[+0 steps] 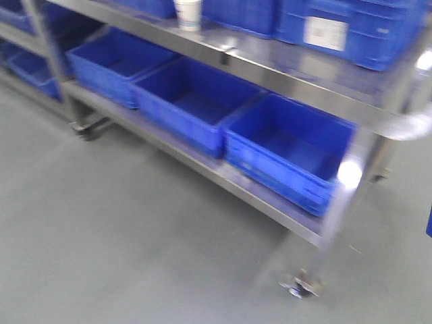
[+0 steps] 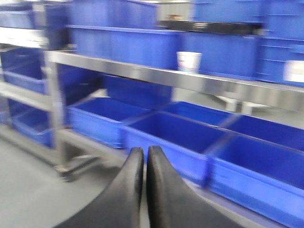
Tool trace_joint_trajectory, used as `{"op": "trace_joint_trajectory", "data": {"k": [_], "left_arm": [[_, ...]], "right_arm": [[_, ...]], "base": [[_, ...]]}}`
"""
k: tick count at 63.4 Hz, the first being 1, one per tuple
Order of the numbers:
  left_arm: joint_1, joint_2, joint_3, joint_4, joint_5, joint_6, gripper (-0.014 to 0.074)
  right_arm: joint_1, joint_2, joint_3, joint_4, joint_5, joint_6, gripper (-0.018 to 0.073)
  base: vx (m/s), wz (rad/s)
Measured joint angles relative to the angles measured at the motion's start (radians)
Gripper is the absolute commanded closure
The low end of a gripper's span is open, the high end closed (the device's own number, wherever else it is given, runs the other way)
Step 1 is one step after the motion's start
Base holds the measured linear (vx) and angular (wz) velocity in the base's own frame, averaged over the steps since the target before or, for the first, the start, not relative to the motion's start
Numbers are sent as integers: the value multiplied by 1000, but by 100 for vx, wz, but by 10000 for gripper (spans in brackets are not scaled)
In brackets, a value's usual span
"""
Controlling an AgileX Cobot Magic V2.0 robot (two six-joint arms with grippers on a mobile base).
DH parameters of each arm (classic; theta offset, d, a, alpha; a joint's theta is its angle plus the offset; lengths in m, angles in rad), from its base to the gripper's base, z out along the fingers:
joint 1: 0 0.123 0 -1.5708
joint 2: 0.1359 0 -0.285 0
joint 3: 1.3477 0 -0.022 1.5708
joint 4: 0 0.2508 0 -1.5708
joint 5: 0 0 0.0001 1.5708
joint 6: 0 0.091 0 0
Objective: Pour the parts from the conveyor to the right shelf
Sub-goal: 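Drive into the aisle between the blue-bin shelves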
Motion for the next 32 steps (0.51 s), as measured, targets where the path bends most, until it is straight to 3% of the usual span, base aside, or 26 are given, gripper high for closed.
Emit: {"op": "trace_joint_trajectory", "data": {"k": [32], "left_arm": [[0, 0, 0, 0, 0, 0, 602]], "right_arm": [[0, 0, 0, 0, 0, 0, 567]], "base": [[24, 97]]}}
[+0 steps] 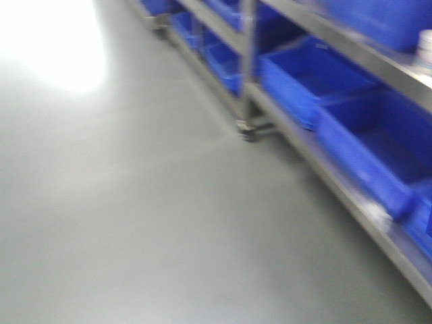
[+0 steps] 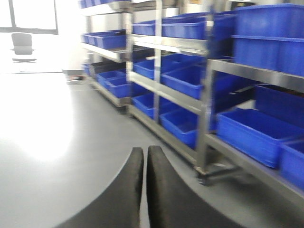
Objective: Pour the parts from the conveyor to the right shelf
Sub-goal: 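Drive into the aisle between the blue-bin shelves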
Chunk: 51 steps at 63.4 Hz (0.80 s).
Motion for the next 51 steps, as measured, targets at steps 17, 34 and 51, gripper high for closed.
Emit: {"op": "trace_joint_trajectory", "data": {"k": [17, 34, 51], "left_arm": [[0, 0, 0, 0, 0, 0, 602], [0, 0, 0, 0, 0, 0, 602], [0, 0, 0, 0, 0, 0, 602]], "right_arm": [[0, 0, 0, 1, 0, 0, 567], [0, 0, 0, 2, 0, 0, 567], [0, 0, 0, 3, 0, 0, 567]], "base": [[19, 83], [17, 49], [28, 6]]}}
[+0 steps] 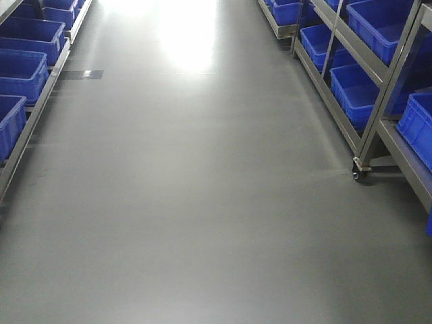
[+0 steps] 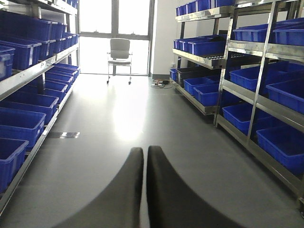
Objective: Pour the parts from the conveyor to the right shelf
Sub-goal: 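Drive into the aisle between the blue-bin shelves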
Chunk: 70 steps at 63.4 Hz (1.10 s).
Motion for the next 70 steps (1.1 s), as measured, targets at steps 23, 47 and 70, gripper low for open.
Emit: {"op": "trace_joint_trajectory", "data": {"k": [23, 47, 70], "left_arm": [[0, 0, 0, 0, 0, 0, 602], [0, 0, 0, 0, 0, 0, 602], [0, 0, 0, 0, 0, 0, 602]], "right_arm": [[0, 0, 0, 0, 0, 0, 567], [0, 0, 0, 0, 0, 0, 567], [0, 0, 0, 0, 0, 0, 567]], "base": [[48, -10], [60, -4], [66, 13]]}}
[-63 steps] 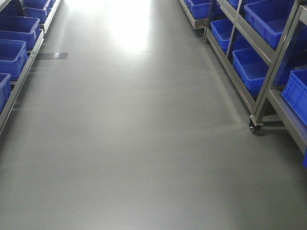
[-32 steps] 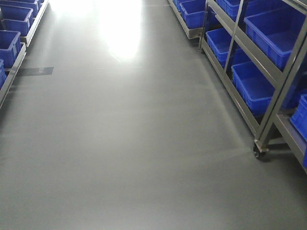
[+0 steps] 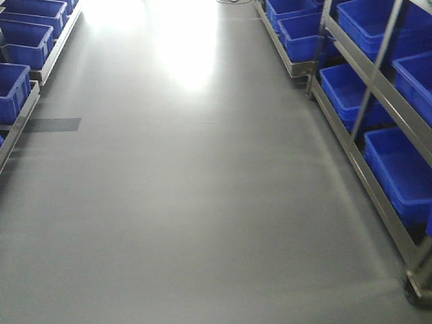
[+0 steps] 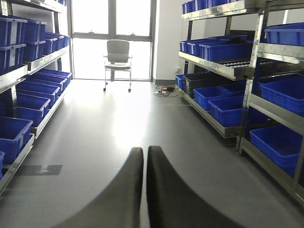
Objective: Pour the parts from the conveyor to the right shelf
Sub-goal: 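Drive into the aisle between the blue-bin shelves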
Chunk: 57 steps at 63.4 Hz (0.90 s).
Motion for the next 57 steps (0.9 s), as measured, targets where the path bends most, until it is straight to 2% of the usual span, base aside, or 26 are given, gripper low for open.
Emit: {"op": "trace_joint_trajectory", "data": {"k": [24, 57], "left_arm": [[0, 0, 0, 0, -1, 0, 602], [0, 0, 0, 0, 0, 0, 602]], "right_arm": [[0, 0, 0, 0, 0, 0, 567], [0, 0, 0, 0, 0, 0, 567]], "base": [[66, 20], [69, 6]]}}
